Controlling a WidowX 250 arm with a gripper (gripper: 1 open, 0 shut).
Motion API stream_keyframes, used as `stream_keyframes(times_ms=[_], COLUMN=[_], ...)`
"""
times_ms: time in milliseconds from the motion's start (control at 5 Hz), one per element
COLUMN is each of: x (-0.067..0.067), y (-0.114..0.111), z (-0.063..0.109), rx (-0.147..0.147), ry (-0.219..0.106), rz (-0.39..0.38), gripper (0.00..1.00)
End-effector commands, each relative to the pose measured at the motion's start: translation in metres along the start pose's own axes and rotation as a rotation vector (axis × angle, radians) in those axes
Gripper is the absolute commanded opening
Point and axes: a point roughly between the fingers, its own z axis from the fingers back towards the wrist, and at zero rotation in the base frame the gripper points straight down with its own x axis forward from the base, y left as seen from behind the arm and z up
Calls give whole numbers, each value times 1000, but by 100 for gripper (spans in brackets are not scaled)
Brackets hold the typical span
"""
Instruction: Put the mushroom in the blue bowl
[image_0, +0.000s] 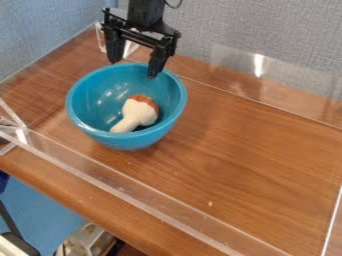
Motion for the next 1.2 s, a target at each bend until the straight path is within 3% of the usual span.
stream_keyframes(times_ms=[0,200,600,800,1000], x=[4,2,-5,-6,-4], y=[6,3,12,15,19], z=[6,-4,25,37,35], rx=[10,15,19,19,23], ry=[-55,-51,-100,-117,-115], rz=[25,18,-75,-84,-93], gripper=[100,100,100,100,100])
